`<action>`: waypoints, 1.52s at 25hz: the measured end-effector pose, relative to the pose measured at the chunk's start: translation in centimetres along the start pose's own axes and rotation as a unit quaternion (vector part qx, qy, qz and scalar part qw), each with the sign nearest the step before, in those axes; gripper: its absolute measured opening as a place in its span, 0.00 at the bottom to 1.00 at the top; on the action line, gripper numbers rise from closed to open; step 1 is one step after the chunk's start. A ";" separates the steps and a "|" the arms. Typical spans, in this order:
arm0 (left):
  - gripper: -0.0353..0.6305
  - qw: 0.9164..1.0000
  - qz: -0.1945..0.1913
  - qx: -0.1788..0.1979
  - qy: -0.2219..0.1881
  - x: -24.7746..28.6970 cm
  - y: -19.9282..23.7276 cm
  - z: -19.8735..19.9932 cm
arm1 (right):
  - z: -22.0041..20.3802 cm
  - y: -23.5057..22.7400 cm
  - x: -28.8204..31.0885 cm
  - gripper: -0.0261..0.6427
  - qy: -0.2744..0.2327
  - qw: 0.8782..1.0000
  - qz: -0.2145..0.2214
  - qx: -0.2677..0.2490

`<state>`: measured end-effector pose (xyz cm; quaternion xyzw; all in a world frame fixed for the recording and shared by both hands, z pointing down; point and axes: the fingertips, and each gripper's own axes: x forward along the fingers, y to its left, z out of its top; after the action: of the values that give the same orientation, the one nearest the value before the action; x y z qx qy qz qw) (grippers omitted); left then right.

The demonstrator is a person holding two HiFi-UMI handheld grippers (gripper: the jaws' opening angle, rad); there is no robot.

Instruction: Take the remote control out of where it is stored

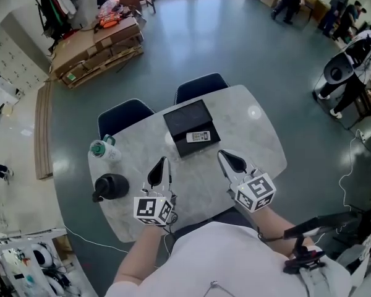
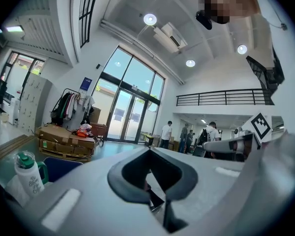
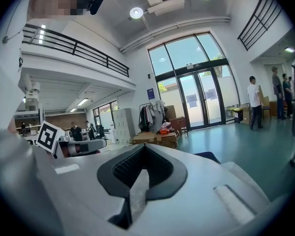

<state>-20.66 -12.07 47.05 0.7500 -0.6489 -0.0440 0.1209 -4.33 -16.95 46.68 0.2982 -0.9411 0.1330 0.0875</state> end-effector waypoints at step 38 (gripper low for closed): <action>0.43 0.612 -0.314 0.453 0.568 25.6 -0.4 -40.9 | -15.2 -19.0 -1.8 0.08 0.091 0.975 -0.097 0.177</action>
<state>-7.22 -32.11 88.79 0.7421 -0.1125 0.6548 0.0889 9.48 -26.33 64.46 0.3853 -0.8575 0.3146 0.1313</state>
